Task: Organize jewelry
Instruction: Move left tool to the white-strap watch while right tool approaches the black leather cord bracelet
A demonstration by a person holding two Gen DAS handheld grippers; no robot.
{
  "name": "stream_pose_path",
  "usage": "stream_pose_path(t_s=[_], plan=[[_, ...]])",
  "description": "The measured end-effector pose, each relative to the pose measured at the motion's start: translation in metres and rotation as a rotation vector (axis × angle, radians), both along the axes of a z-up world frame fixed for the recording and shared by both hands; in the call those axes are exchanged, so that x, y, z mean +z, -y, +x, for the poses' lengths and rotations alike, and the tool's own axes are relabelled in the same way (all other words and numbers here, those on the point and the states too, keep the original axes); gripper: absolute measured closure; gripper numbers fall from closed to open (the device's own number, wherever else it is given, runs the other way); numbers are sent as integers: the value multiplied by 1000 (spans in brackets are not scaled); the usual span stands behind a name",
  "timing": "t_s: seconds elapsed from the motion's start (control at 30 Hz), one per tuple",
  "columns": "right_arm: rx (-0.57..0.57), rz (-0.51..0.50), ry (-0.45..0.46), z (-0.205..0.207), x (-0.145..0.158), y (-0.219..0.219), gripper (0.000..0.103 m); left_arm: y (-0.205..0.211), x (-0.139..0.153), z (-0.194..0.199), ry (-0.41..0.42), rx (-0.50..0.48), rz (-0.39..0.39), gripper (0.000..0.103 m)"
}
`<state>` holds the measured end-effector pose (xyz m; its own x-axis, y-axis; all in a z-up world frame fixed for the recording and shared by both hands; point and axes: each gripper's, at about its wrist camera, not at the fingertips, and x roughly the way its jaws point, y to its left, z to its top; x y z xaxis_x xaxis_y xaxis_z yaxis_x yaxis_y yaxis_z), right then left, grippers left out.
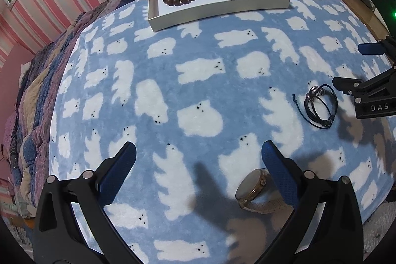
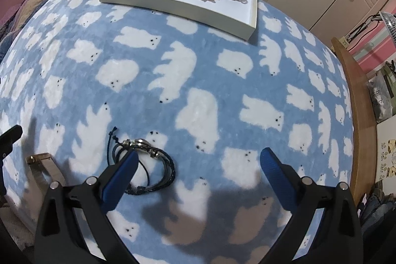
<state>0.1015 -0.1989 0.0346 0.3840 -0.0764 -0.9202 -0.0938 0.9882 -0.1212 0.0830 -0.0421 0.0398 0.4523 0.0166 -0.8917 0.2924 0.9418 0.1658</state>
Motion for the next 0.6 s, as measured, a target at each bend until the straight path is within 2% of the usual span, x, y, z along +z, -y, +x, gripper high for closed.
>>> stream_pose_path(t_s=[0.6], plan=[[11,13,-39,-3,2,3,4,-1,-2,3,-11,0,-1,3]])
